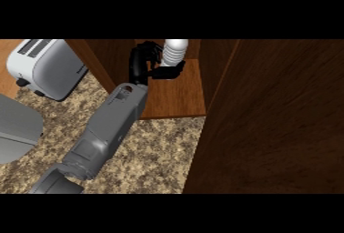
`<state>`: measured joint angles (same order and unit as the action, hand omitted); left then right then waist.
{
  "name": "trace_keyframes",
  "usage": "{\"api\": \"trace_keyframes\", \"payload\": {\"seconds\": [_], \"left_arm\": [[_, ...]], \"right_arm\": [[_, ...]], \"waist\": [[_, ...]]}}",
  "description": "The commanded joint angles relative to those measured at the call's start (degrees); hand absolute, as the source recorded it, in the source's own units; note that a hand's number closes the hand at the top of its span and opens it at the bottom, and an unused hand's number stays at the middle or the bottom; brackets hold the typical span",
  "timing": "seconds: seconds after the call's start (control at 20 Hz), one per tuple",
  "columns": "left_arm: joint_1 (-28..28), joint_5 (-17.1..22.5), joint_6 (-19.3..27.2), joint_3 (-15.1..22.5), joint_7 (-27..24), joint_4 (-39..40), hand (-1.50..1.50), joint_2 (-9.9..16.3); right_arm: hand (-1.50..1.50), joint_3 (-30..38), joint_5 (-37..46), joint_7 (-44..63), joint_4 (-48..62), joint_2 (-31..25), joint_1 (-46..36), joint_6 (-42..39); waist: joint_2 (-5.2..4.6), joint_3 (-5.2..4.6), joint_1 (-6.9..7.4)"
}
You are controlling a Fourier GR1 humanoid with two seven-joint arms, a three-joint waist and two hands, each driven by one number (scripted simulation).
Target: Pick up the bottled water, place it into the cabinet and close the cabinet
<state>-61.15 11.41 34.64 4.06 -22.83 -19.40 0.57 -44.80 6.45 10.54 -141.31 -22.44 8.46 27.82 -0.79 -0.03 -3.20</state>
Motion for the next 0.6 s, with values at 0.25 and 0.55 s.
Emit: {"api": "trace_keyframes", "payload": {"seconds": [0.25, 0.55], "left_arm": [[-1.69, 0.72, -0.97, -3.28, -4.40, 8.00, 1.50, 1.36], [-3.45, -1.65, 5.91, -2.34, -5.66, 12.08, -1.50, -0.52]], "right_arm": [[-1.50, -2.75, 3.21, 3.29, -8.61, -2.61, 2.66, 0.02], [-1.50, -1.42, 0.36, 1.68, -4.24, -1.41, -0.02, -0.66]], "waist": [[-0.22, -0.11, -1.21], [-0.64, -0.09, -1.28]]}}
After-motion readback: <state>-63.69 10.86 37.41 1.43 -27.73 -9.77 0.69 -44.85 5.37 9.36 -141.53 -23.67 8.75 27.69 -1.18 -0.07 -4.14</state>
